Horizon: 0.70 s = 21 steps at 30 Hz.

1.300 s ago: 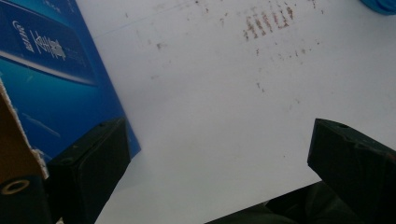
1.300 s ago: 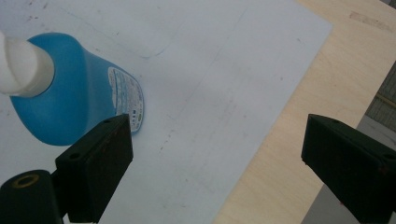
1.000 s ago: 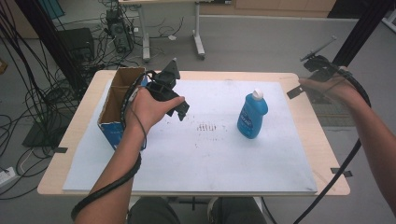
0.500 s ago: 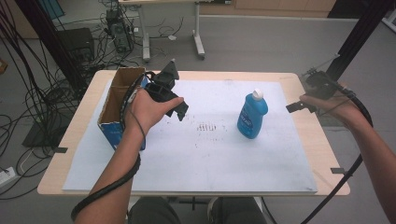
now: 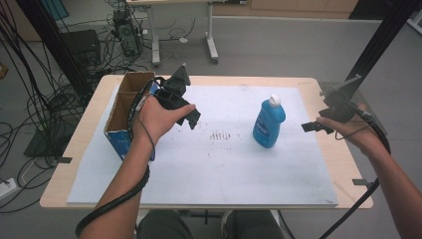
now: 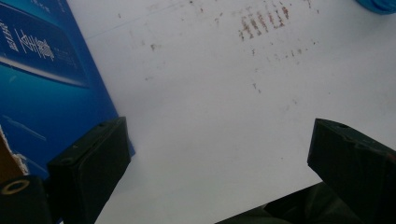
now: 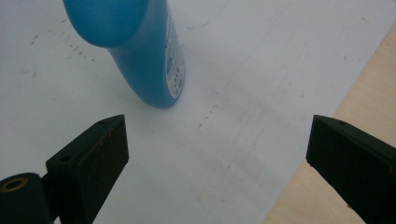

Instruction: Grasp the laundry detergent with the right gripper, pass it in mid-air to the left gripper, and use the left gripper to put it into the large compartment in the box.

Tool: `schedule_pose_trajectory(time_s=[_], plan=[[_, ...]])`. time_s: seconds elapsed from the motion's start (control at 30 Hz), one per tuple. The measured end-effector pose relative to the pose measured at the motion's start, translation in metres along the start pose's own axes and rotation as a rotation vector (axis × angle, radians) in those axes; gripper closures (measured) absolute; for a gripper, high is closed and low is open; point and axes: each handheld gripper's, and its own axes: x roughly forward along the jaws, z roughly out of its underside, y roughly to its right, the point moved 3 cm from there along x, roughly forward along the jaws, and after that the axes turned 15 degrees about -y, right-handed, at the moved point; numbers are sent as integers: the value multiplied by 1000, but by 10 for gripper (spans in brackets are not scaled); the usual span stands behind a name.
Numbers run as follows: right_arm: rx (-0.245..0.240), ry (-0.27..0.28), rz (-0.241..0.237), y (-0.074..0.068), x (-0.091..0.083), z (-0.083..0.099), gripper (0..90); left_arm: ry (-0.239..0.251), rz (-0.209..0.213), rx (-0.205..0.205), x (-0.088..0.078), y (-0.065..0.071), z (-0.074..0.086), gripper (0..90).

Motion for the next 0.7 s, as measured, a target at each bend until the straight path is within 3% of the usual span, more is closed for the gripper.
schedule_pose_trajectory(time_s=[0.7], plan=[[-30,109,-9,-31,43,9,49,2,-1,-8,4,-2,4,64]])
